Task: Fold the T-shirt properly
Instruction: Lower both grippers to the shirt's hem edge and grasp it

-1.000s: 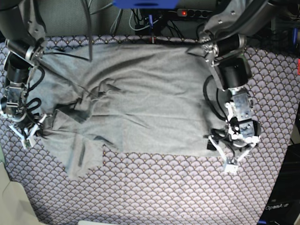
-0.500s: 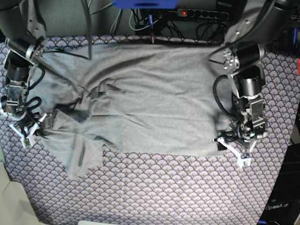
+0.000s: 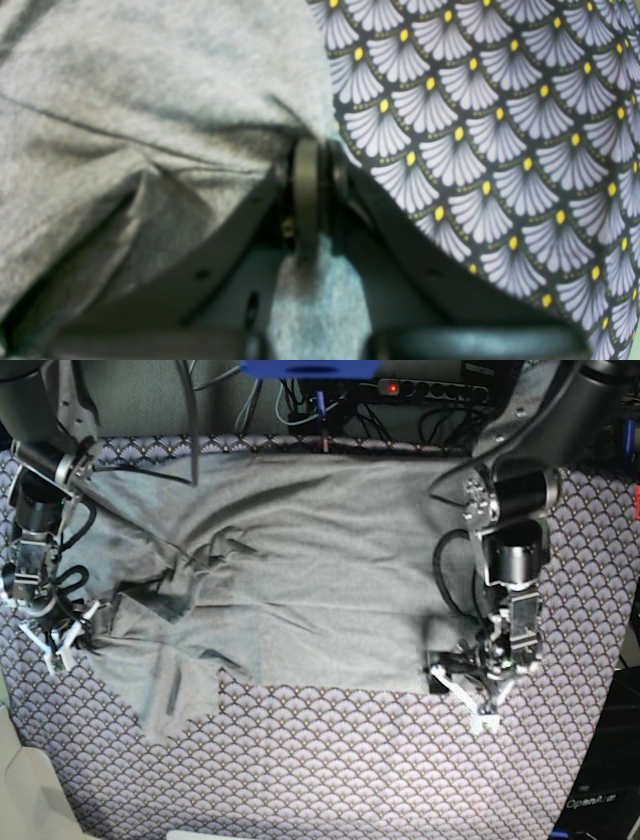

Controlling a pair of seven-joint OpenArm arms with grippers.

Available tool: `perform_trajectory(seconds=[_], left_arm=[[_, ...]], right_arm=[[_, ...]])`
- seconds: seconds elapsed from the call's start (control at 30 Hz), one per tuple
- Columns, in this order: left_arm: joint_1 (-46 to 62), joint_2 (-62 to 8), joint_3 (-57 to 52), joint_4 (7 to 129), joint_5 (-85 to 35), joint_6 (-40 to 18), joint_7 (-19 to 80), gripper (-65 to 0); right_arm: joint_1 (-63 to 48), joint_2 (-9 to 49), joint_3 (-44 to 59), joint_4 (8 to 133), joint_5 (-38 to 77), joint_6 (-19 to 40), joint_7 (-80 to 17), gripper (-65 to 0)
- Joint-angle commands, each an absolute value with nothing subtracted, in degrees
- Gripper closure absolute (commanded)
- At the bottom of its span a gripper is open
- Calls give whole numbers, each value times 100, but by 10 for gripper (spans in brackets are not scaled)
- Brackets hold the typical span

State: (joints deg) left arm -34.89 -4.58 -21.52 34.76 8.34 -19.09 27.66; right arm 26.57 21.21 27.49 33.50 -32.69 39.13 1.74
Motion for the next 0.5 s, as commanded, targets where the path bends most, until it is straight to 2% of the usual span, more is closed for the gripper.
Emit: perform_trajectory(seconds=[0.0, 0.13, 0.3, 0.47], left_arm=[[-3688, -505, -2158, 3512, 787, -1912, 2615, -454], [-3697, -505, -2158, 3371, 778, -1903, 2378, -454], [-3662, -532, -2158, 3415, 769, -1367, 2387, -454], [-3662, -532, -2158, 3371, 769, -1358, 2360, -454]], right_arm=[[2624, 2149, 2730, 3327, -3530, 4000, -215, -37], [2624, 2149, 2730, 3327, -3530, 4000, -215, -37], [2624, 2141, 2730, 3327, -3530, 4000, -215, -37], [2571, 2141, 2730, 3327, -3530, 4000, -215, -37]])
